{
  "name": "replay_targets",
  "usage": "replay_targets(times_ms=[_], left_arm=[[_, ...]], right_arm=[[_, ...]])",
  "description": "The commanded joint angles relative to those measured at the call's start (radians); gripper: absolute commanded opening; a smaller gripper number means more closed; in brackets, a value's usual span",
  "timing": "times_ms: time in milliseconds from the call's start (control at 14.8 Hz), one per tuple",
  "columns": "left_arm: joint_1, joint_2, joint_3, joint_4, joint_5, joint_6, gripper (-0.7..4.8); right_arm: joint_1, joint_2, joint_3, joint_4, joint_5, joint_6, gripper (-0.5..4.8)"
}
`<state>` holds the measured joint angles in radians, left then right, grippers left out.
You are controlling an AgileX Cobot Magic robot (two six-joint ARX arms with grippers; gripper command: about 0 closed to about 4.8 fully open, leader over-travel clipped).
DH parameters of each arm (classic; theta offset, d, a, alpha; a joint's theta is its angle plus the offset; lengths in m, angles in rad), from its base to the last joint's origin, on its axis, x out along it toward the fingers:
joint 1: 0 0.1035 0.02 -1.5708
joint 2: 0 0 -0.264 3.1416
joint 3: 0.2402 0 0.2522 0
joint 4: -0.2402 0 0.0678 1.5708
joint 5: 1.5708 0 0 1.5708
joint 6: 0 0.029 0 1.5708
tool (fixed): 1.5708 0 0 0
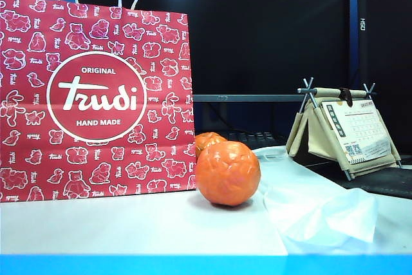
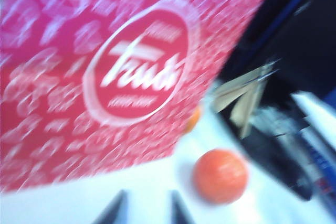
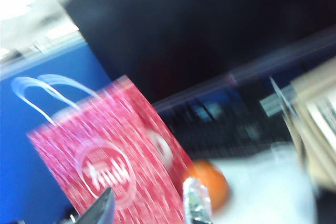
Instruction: Open the paper bag and put two oranges into the paper bag.
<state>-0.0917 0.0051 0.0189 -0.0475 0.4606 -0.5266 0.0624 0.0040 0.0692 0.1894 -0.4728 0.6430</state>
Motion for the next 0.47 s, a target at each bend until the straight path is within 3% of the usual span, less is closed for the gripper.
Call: replay_targets(times_ms=[67, 202, 269, 471], left_arm=[[0.0, -0.001, 0.117, 0.028, 0.008, -0.01, 1.08], [0.0, 0.0, 0.283, 0.035, -0.067, 0.01, 1.17], [0.001, 0.024, 0.396, 0.035, -0.114, 0.06, 1.17], [0.001, 0.256, 0.696, -0.084, -0.061, 0.136, 1.17]], right_arm=[[0.001, -0.002, 0.102, 0.018, -0.005, -0.018, 2.12], [0.001, 0.002, 0.202, 0.006, -0.004, -0.042, 2.12], [0.001, 0.024, 0.278, -0.007, -0.002, -0.074, 2.12], [0.001, 0.197, 0.503, -0.146, -0.003, -0.097, 1.98]])
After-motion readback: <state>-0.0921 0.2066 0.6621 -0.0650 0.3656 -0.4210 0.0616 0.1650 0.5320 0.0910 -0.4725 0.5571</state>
